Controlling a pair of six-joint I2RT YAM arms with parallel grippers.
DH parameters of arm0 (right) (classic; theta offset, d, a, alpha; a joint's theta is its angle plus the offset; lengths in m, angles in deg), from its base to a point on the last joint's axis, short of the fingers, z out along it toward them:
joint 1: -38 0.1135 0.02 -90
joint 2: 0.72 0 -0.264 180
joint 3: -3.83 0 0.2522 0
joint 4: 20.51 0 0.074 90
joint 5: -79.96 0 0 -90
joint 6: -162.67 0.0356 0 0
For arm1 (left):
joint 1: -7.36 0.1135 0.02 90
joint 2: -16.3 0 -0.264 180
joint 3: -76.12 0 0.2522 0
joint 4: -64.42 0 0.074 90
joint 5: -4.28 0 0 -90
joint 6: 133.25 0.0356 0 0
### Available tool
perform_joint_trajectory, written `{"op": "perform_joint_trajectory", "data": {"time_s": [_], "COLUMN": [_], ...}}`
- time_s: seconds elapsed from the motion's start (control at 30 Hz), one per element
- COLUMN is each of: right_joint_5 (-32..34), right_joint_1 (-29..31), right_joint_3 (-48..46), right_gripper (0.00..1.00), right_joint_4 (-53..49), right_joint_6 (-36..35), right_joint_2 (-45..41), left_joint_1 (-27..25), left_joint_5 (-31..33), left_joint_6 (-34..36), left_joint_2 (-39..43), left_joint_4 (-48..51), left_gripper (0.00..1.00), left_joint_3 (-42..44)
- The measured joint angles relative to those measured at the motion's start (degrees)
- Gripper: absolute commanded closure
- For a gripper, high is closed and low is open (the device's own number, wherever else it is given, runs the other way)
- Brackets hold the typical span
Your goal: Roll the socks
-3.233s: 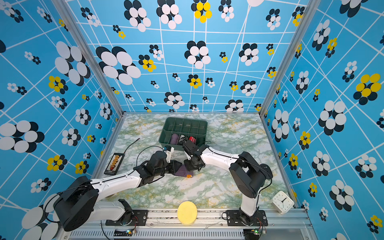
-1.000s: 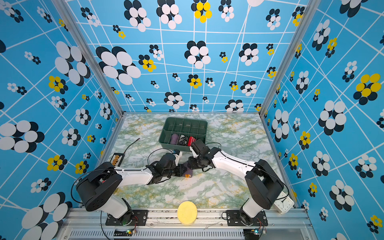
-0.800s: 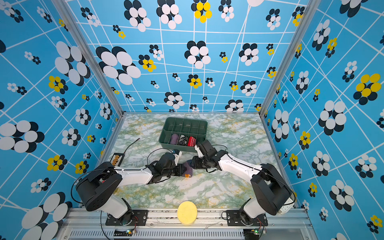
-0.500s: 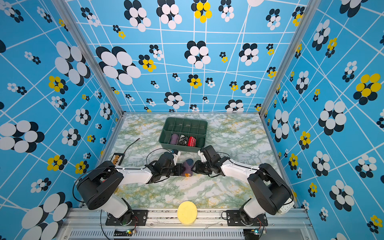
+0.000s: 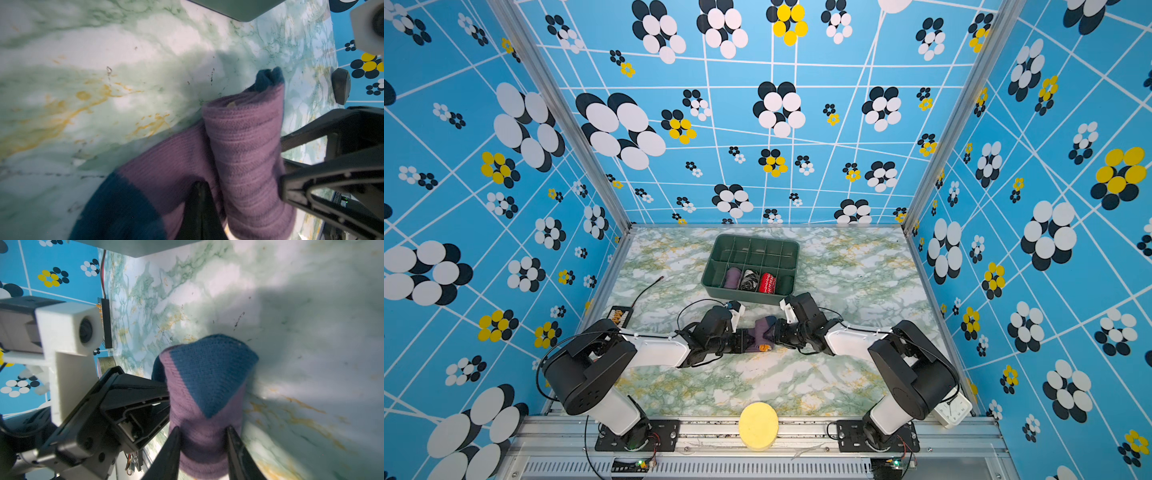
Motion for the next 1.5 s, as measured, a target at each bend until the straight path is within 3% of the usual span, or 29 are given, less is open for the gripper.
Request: {"op": "perform_joint_trajectory", "data": {"time_s": [0.33,0.83,1.07,1.33,1.5], "right_joint_5": [5.2,21.8,27.5,28.7,28.7], "right_joint_1": [1.5,11.4,13.5,13.6,13.6], "right_joint_3": [10.0,28.9,33.6,33.8,33.8], "right_gripper": [0.63,0.66,0.67,0.66,0.66], "right_joint_4": [-15.5,-40.8,-46.2,-47.5,-47.4], "right_joint_6": [-7.4,-18.4,-20.3,-20.7,-20.7], "right_joint_2": [0.5,11.6,15.1,15.2,15.2], "left_joint_1": [0.0,0.4,2.4,5.4,4.8], "left_joint_5": [-1.5,-1.7,-1.9,-1.7,-2.4], "left_joint_6": [-0.2,-0.3,0.4,1.8,1.5], "left_joint_2": [-1.7,-0.2,3.9,13.8,15.0], "left_joint_4": [-2.2,1.2,6.4,11.6,11.1], "left_gripper": [0.98,0.97,0.95,0.94,0.94], "left_joint_3": [-0.5,-0.8,-0.2,0.7,0.7]}}
